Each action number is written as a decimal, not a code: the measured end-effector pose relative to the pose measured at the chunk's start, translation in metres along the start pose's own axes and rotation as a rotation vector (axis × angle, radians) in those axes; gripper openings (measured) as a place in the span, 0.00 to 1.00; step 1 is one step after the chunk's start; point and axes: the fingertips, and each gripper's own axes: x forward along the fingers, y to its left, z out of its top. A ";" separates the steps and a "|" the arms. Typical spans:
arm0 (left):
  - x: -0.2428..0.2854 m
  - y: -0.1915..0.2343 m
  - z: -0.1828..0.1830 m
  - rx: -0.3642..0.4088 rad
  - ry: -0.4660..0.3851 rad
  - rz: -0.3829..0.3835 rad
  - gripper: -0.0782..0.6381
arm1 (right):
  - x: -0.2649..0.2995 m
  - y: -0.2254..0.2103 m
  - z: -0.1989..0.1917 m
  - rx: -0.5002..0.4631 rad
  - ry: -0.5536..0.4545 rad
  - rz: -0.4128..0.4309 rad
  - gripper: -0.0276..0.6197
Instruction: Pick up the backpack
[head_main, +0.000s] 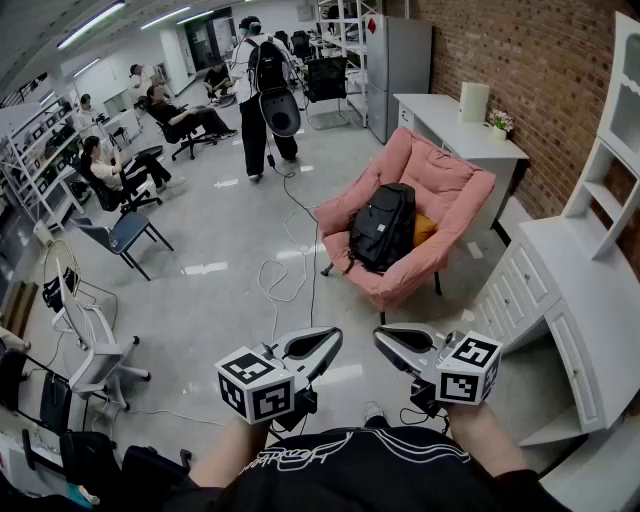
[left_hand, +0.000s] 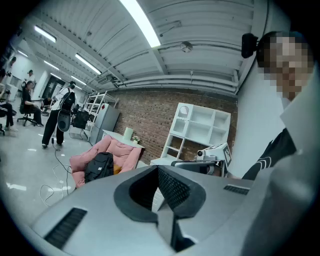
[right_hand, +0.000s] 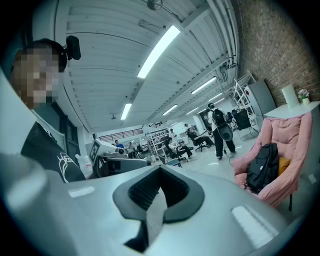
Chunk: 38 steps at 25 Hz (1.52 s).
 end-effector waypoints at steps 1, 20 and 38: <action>0.003 0.002 0.001 -0.002 0.000 0.004 0.11 | 0.000 -0.003 0.002 0.000 0.001 0.002 0.05; 0.133 0.088 0.009 -0.118 0.057 0.051 0.11 | 0.005 -0.169 0.015 0.129 0.038 -0.039 0.05; 0.212 0.152 0.059 -0.087 0.024 0.096 0.11 | 0.024 -0.276 0.067 0.098 0.018 -0.038 0.05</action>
